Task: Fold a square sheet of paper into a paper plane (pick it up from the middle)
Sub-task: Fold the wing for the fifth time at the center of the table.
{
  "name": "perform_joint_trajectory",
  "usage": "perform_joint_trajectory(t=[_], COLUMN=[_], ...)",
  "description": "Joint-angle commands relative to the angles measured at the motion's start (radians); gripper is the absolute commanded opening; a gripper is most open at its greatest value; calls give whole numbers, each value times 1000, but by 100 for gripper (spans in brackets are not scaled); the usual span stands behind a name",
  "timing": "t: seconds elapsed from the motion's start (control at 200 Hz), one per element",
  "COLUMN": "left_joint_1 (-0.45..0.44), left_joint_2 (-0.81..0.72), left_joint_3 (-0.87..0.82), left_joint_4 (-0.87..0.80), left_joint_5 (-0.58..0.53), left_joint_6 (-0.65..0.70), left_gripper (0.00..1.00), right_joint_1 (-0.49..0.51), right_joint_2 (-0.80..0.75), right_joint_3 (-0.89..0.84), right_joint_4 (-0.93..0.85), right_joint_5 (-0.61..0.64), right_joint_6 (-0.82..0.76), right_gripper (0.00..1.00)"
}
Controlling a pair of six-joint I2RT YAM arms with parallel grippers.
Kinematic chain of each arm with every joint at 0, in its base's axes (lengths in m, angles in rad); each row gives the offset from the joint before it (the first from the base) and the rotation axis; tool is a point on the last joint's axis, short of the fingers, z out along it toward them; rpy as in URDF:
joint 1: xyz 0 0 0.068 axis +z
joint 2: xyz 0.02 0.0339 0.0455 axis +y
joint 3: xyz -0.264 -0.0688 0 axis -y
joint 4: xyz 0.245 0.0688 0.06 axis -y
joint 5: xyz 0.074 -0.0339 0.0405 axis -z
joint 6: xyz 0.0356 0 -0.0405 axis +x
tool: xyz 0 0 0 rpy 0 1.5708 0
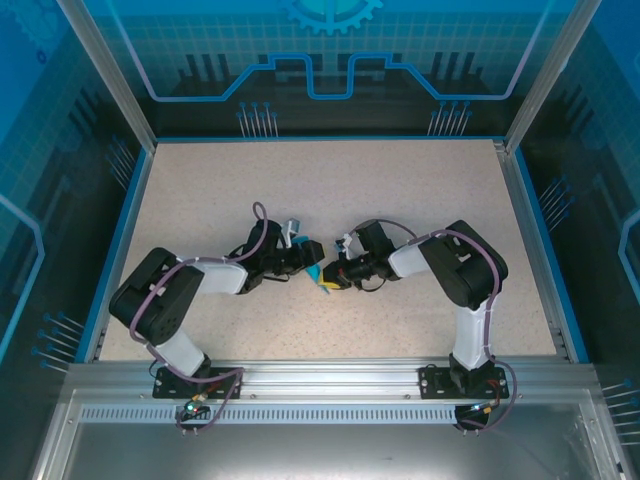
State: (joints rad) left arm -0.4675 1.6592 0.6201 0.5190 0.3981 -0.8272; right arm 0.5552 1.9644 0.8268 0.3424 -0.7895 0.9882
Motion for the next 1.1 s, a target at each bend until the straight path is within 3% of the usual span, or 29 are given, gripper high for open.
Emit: perform_joint_trajectory(t=[0.0,0.44,0.74,1.095], left_joint_1=[-5,-3,-3,-3], left_joint_2=[33,68,59,70], left_joint_3=[29,34,44,49], left_joint_4=[51,69,54,62], left_joint_5=[11,0,5,4], left_joint_6=[34,32,34,20], left_gripper=[58,58,58,58], right_joint_1=[-11,9,63,124], right_joint_2=[3,-97,-149,-184], right_joint_3=[-22,-14,41,81], right_joint_4=[23,-165,-296,-362], right_joint_5=[-4,135,269,474], right_joint_6=[9,-184,-350,-462], right_gripper=[0,21,41,44])
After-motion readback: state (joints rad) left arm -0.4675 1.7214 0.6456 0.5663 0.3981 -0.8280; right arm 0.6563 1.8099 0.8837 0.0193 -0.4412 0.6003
